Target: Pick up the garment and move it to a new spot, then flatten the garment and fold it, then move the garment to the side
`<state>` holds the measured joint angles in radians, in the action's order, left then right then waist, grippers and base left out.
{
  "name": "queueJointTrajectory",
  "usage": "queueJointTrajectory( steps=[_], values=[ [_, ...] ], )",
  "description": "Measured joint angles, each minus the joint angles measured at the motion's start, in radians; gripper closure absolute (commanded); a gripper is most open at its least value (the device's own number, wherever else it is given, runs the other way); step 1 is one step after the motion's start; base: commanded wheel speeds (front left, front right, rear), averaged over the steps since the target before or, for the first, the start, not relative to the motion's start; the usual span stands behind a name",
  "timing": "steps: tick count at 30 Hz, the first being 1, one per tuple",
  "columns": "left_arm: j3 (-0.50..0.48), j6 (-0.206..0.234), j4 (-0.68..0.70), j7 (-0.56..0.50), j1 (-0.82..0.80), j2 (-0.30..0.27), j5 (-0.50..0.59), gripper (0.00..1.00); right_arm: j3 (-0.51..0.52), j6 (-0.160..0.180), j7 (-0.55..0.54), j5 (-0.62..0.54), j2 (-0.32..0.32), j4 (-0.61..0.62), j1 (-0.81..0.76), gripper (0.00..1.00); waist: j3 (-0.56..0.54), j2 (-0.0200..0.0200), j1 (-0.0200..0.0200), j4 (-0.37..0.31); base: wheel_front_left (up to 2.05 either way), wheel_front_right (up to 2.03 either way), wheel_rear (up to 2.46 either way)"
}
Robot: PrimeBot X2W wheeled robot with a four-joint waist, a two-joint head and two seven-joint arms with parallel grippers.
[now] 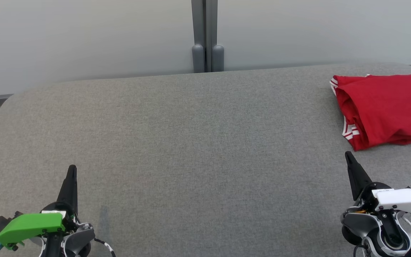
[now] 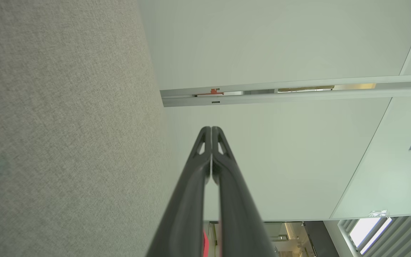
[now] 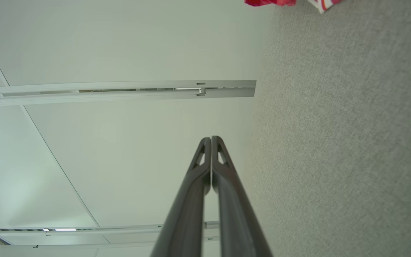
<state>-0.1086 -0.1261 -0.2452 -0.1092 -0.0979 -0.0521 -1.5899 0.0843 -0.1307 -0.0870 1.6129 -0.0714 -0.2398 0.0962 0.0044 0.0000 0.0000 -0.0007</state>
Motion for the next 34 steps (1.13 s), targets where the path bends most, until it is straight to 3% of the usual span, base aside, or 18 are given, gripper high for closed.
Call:
queueJointTrajectory(
  steps=[34],
  values=[
    [-0.006,-0.003,0.0,-0.004,-0.005,0.002,-0.021,1.0,0.011,0.0,-0.01,0.017,0.007,-0.005,0.008,1.0,-0.001,0.0,0.0,0.001,0.0,0.0,0.0]
  ],
)
